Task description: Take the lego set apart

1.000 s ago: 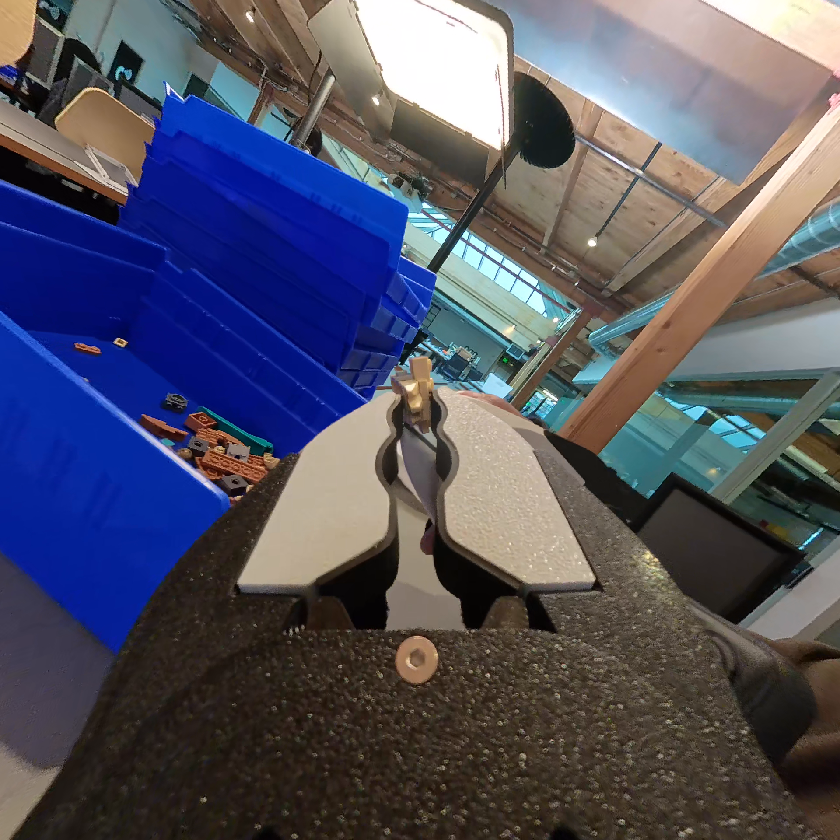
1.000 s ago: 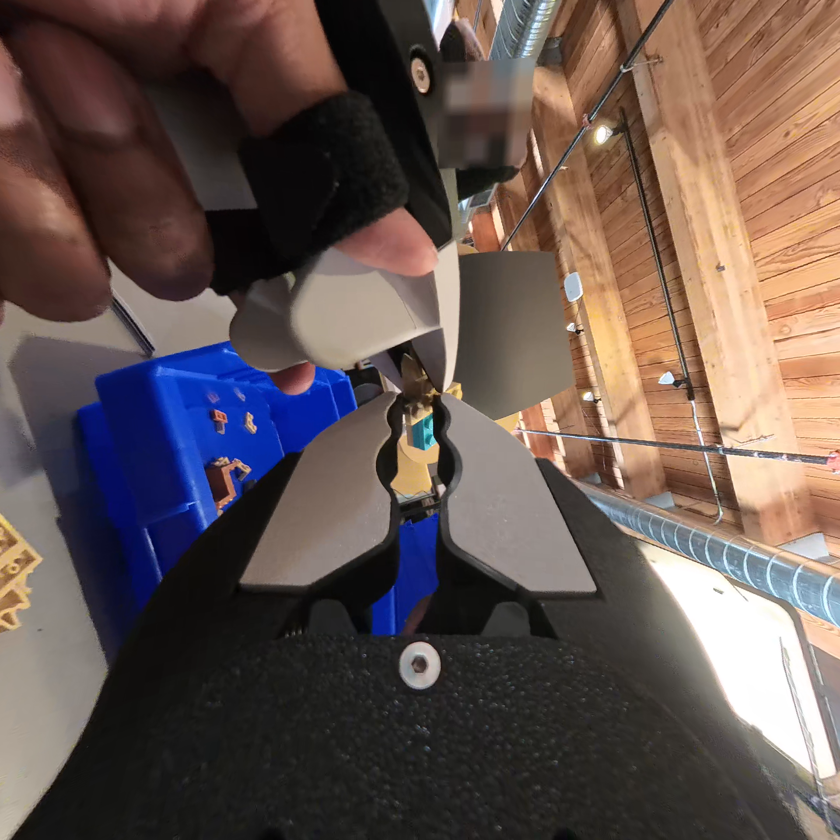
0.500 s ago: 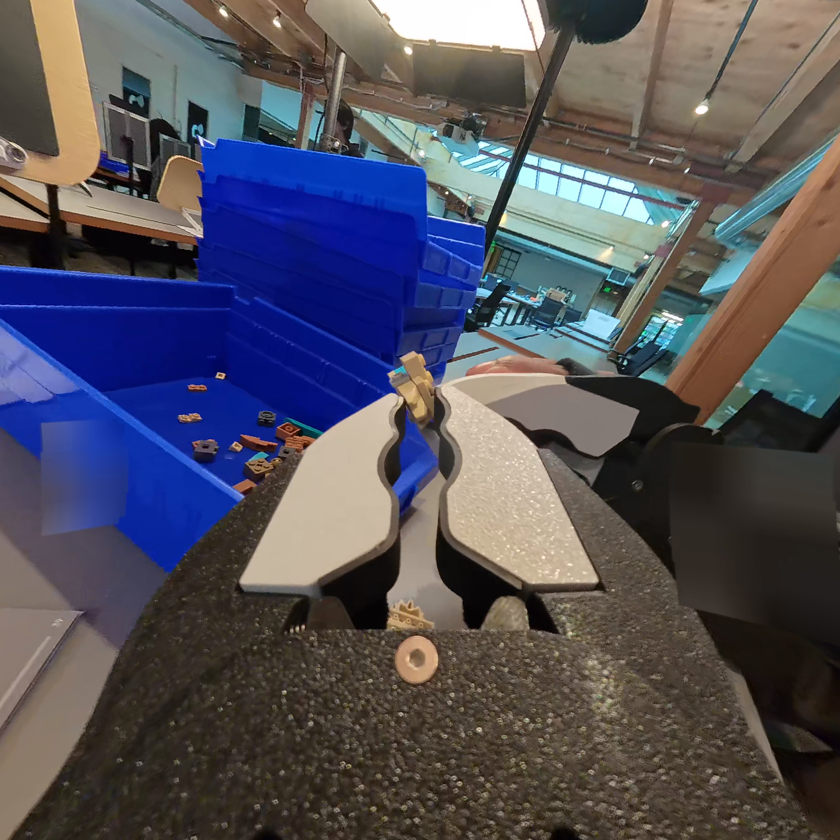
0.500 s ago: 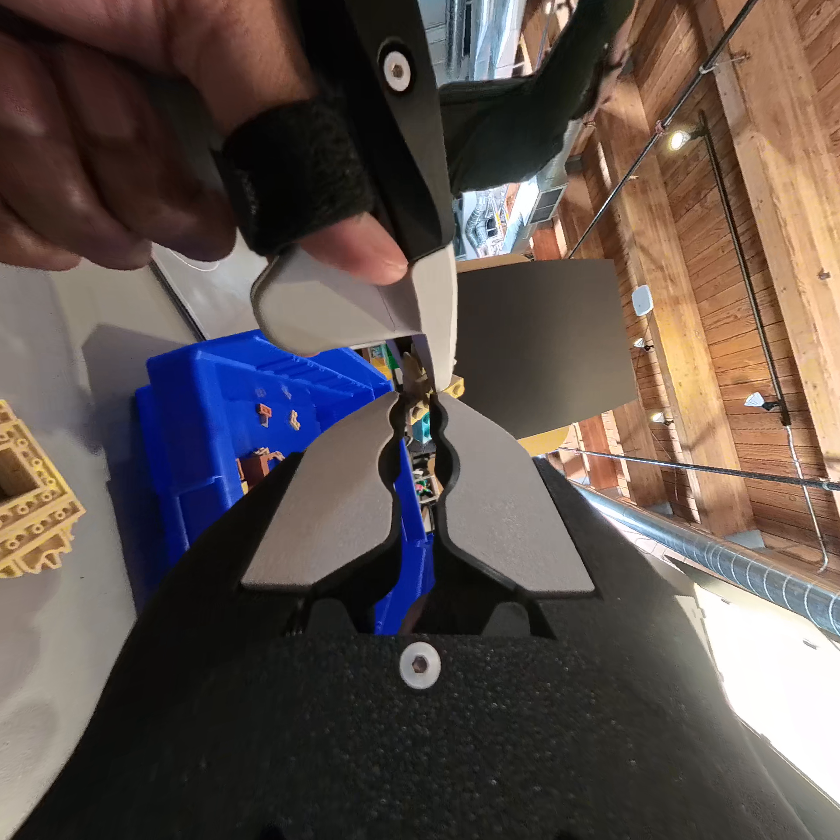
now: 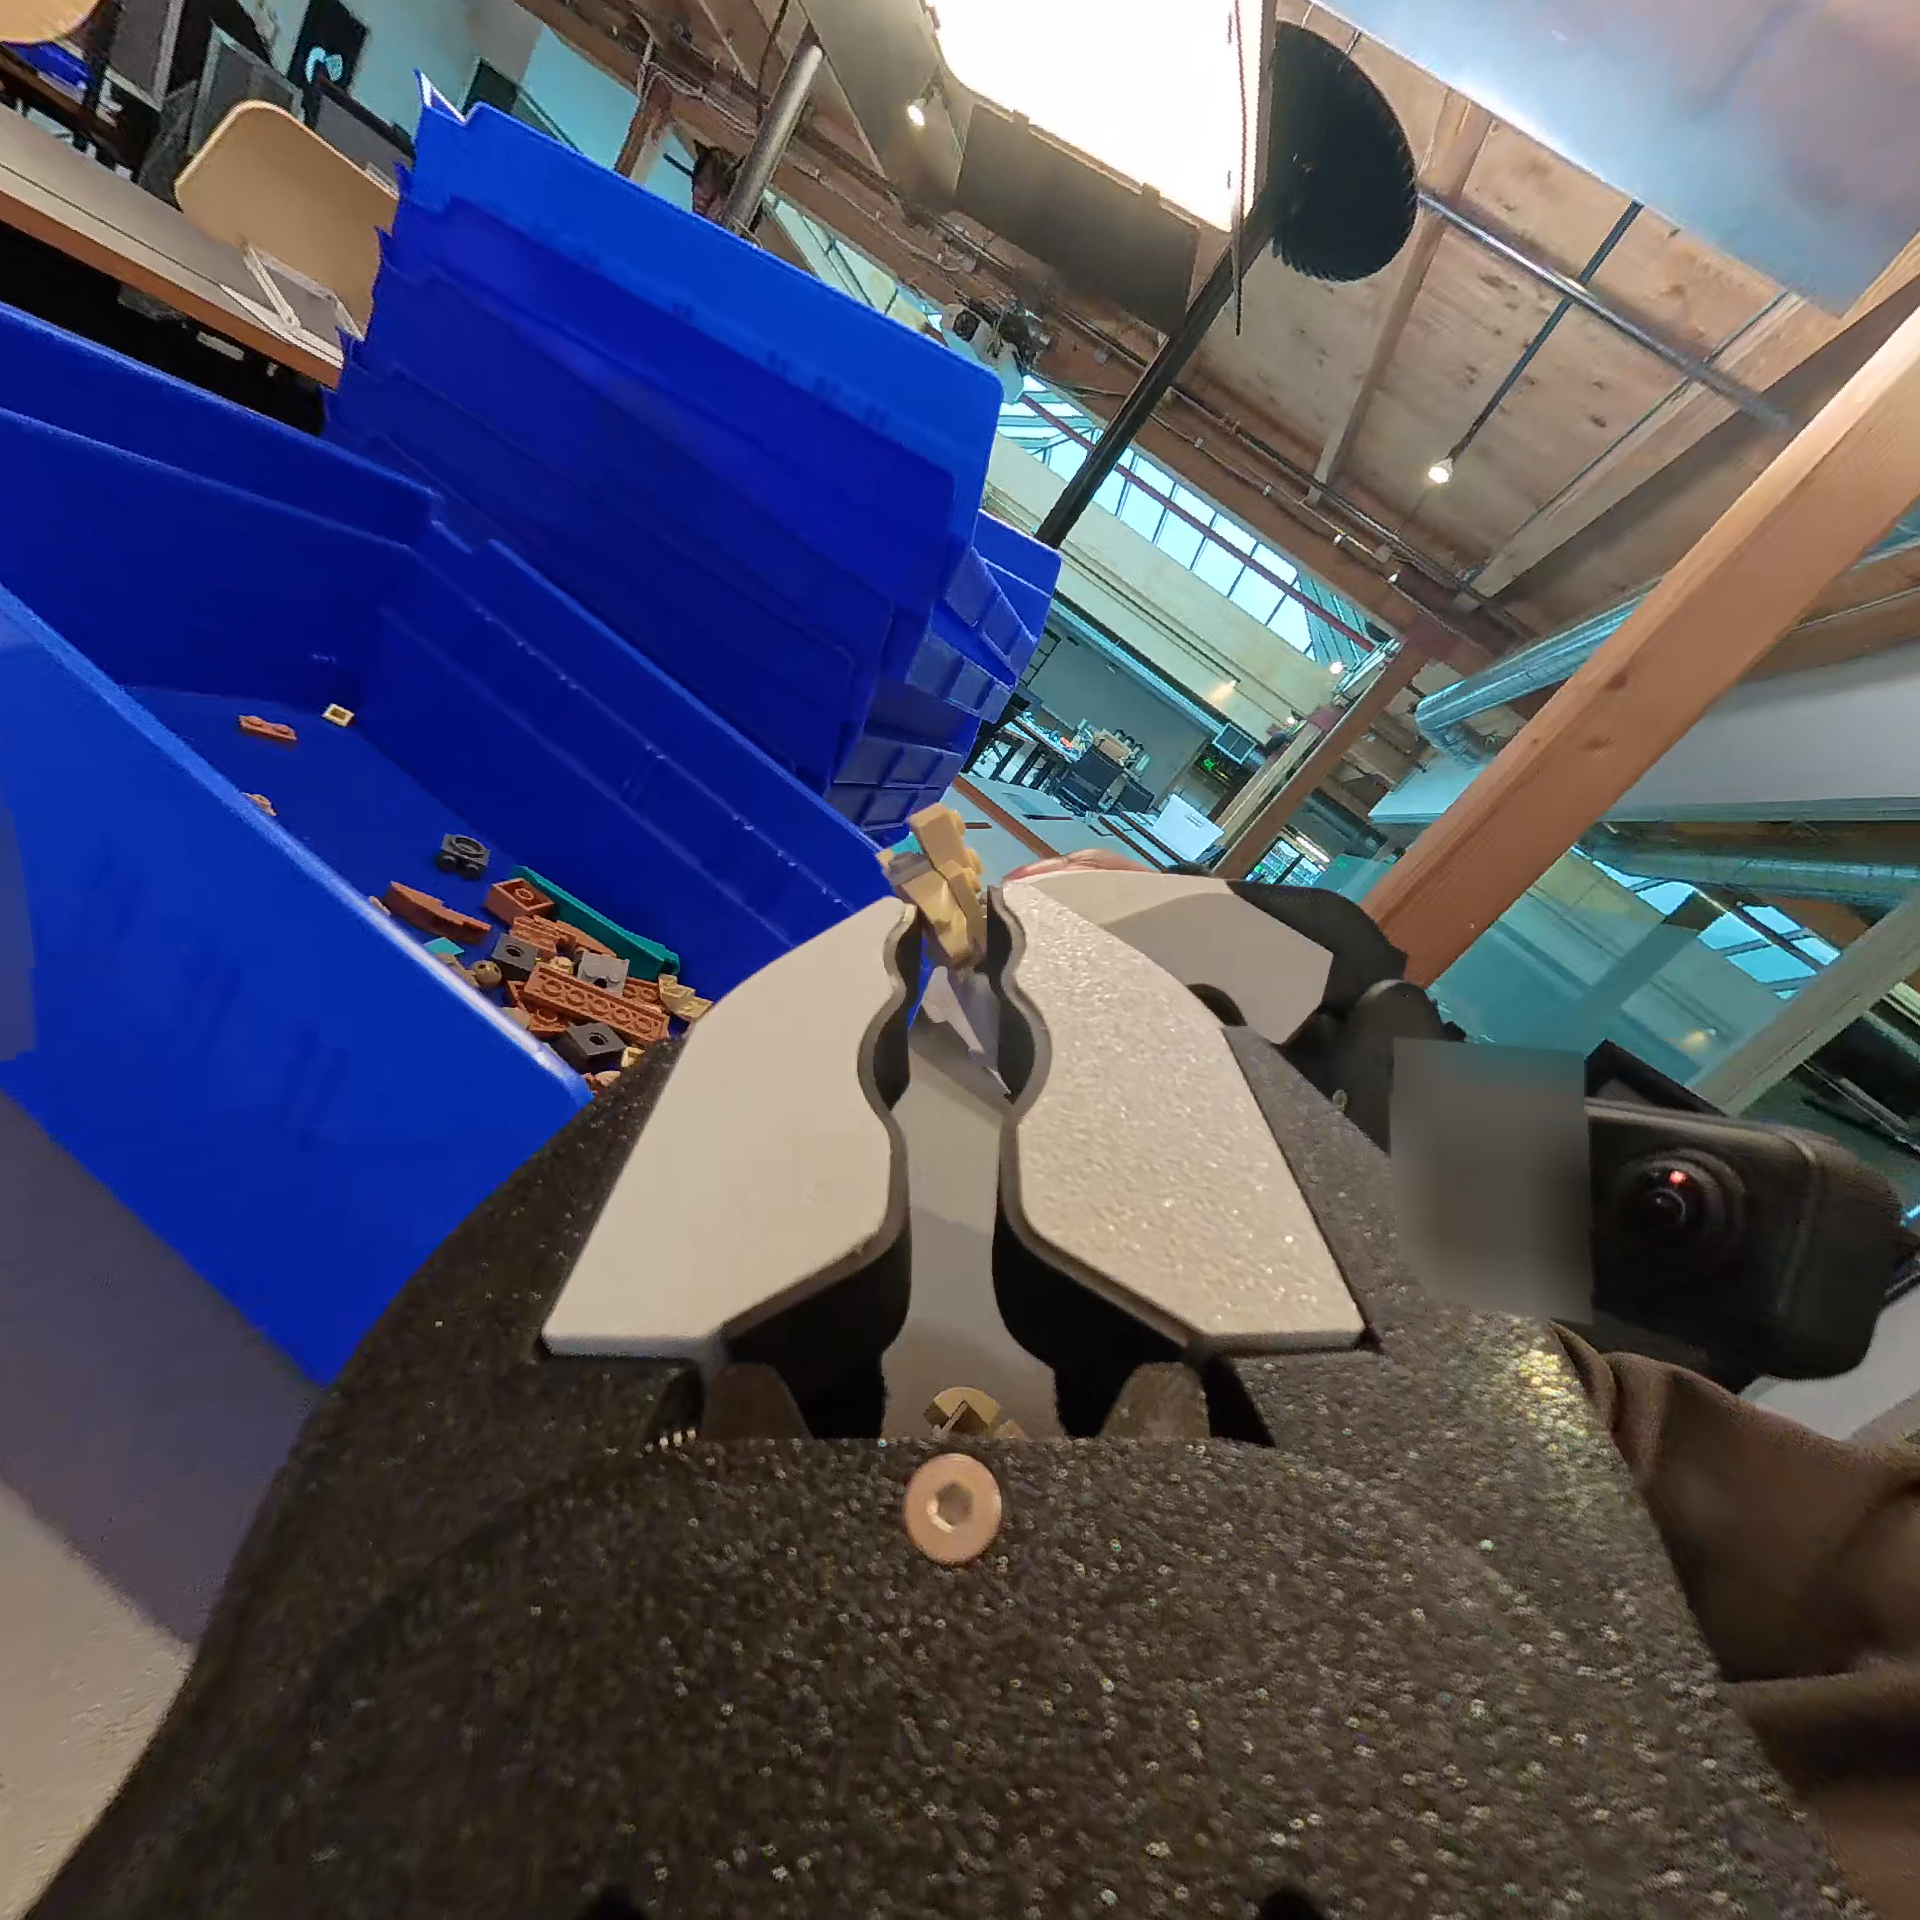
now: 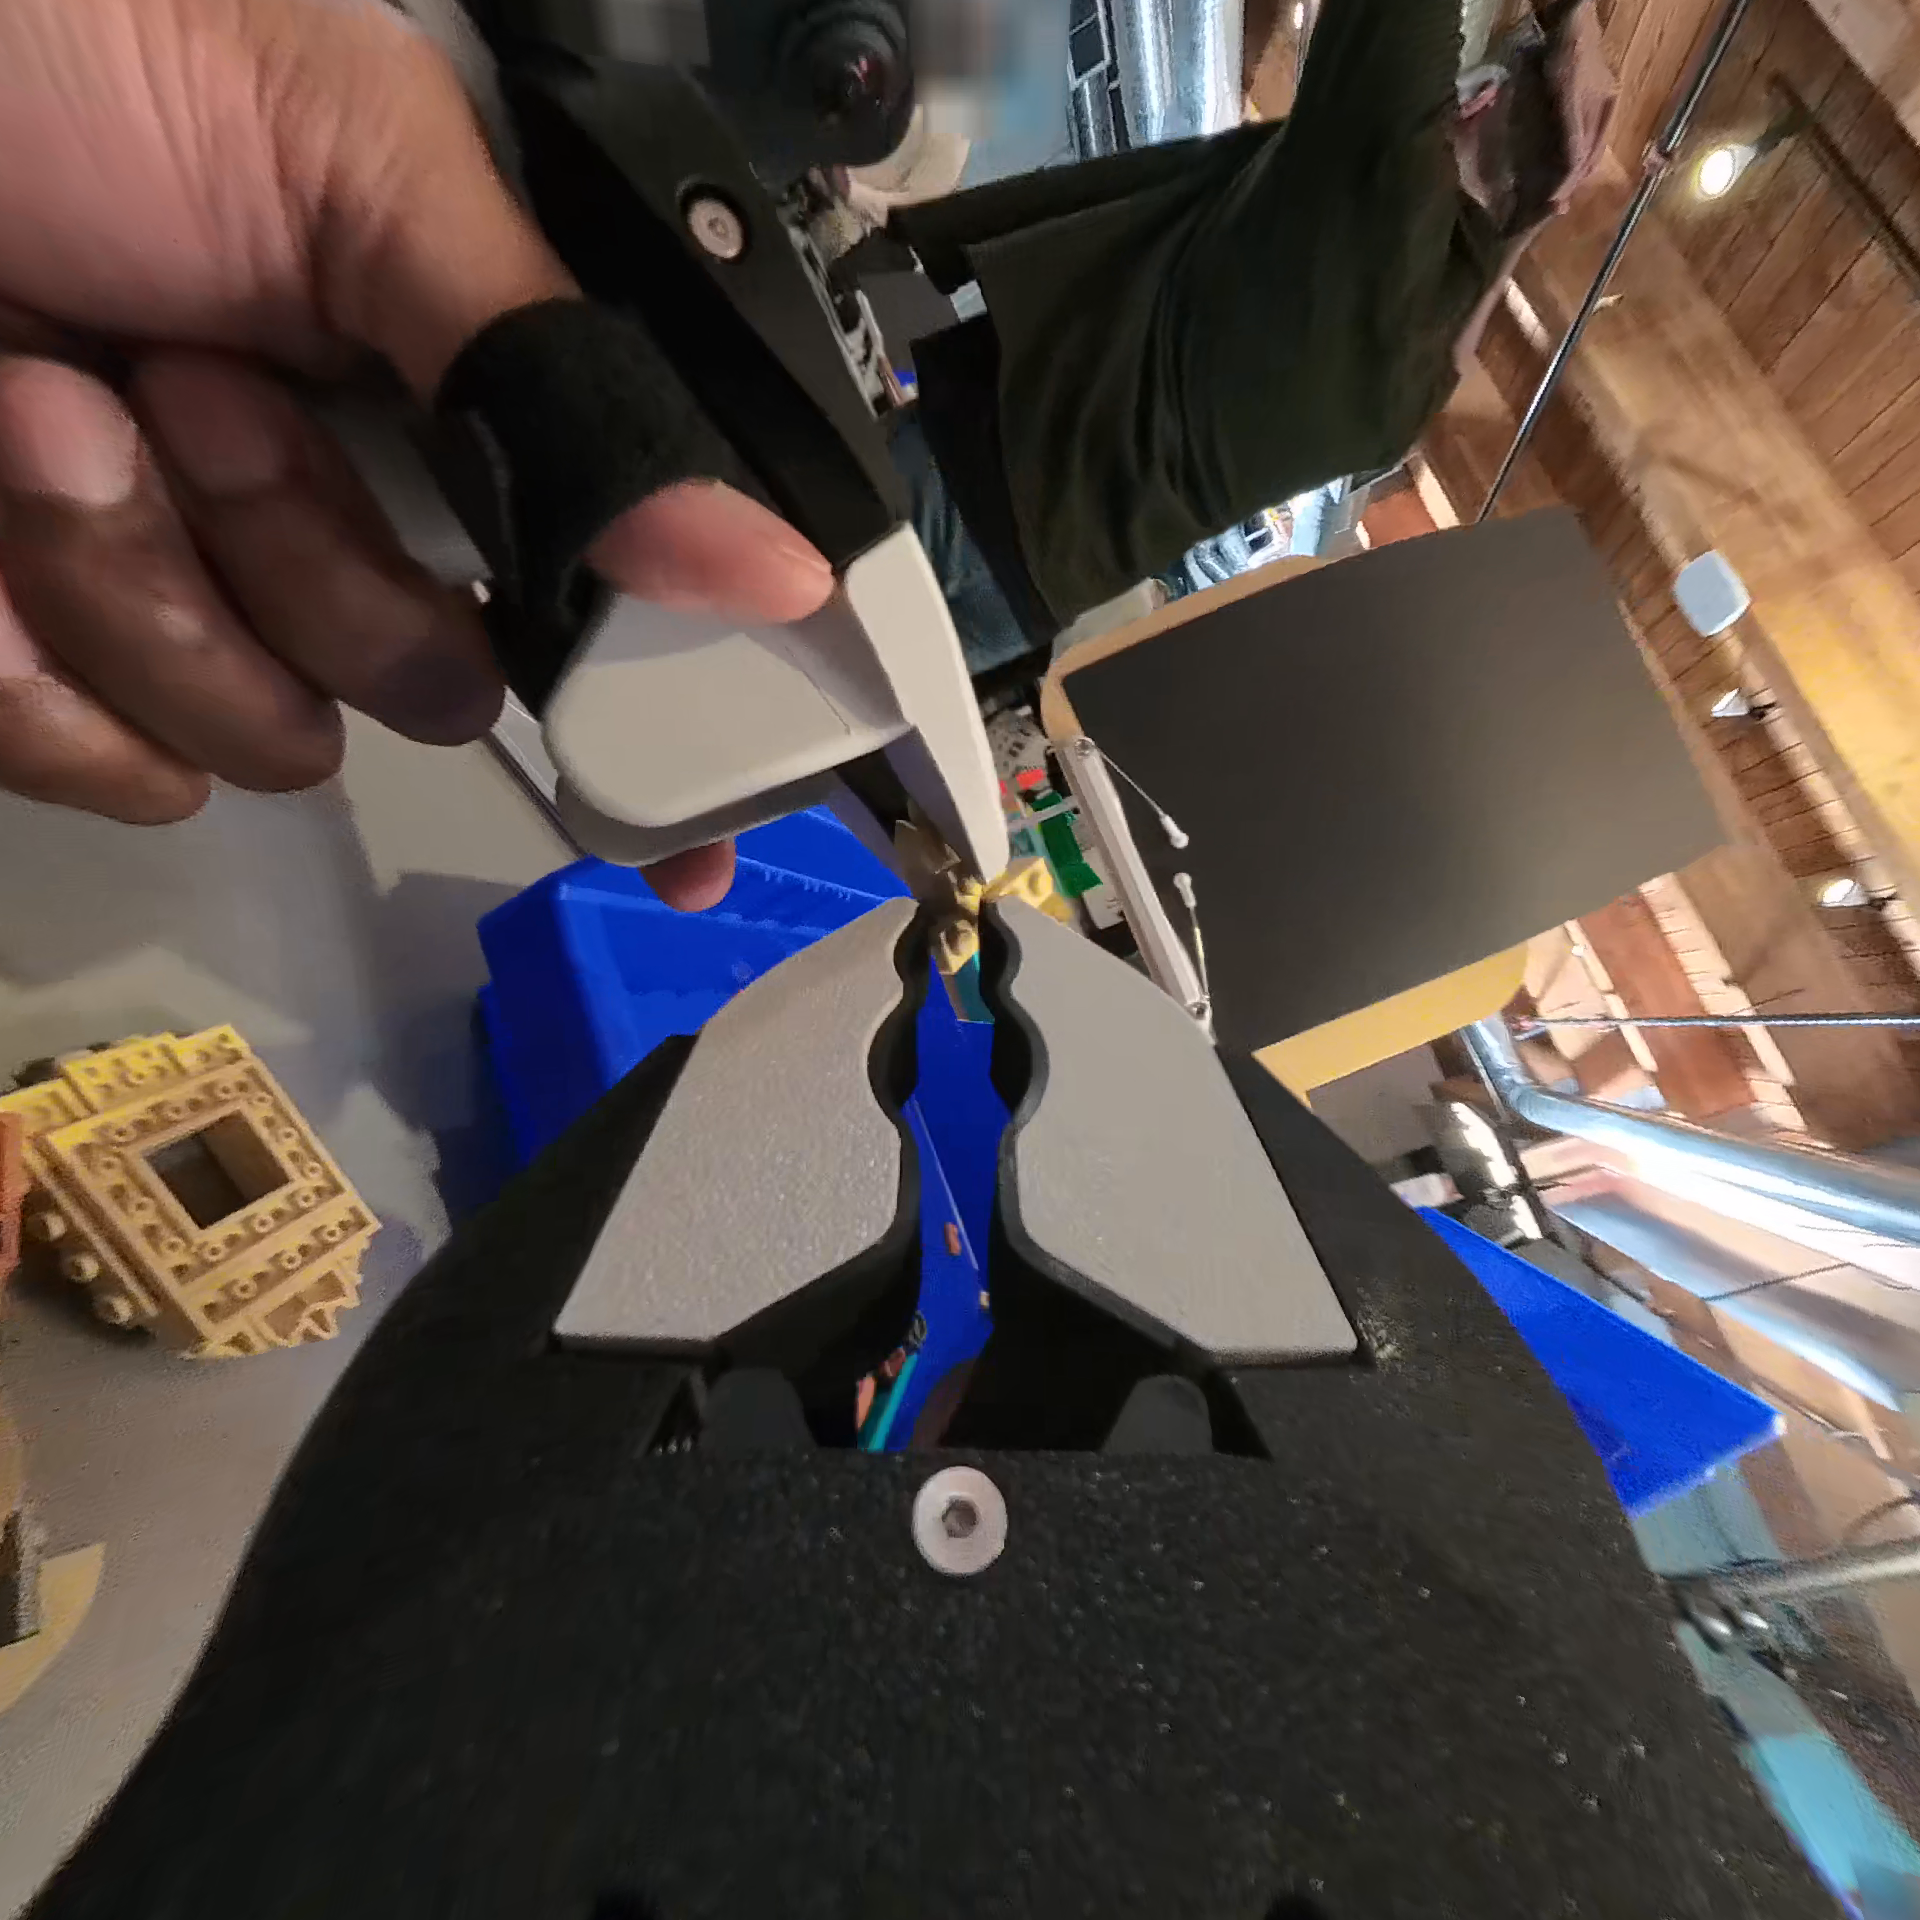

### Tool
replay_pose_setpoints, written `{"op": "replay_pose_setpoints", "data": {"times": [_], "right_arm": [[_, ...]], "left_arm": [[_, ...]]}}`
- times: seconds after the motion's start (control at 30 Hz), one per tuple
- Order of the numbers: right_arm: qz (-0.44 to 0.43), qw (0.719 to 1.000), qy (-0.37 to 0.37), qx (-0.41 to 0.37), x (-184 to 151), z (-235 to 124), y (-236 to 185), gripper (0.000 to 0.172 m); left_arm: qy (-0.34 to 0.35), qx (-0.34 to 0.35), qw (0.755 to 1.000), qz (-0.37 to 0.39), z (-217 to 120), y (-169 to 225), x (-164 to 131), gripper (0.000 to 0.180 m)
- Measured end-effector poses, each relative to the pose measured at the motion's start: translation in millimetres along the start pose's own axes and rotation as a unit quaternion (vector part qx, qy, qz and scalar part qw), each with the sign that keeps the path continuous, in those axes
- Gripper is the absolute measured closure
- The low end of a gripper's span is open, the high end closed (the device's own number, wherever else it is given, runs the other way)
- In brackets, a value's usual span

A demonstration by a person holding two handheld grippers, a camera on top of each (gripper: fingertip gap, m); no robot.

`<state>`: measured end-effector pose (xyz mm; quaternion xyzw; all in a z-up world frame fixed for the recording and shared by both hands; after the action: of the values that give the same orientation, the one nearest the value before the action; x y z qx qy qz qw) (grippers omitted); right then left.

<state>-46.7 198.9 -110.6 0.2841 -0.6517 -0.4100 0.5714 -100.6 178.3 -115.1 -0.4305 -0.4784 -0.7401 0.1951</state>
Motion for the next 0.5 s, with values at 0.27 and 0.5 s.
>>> {"op": "replay_pose_setpoints", "data": {"times": [0.27, 0.5], "right_arm": [[-0.076, 0.997, -0.013, 0.015, -6.6, -3.4, -2.6, 0.164], [-0.052, 0.999, -0.004, 0.005, -7.3, -4.3, -0.3, 0.166]], "left_arm": [[-0.048, 0.038, 0.993, 0.101, 2.6, 2.0, -4.8, 0.168], [-0.048, 0.039, 0.991, 0.117, 3.2, 4.4, -3.8, 0.168]]}}
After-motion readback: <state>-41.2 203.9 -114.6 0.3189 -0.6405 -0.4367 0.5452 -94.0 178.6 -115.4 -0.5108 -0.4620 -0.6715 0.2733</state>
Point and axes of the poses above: each gripper's, where its closed fingertips meet, z out along the fingers, x out of its top, y = z × x across the jaws, the point moved 4 cm from there along -z, back along the fingers, and after that the axes turned 3 degrees about z, right-handed, at the moved point
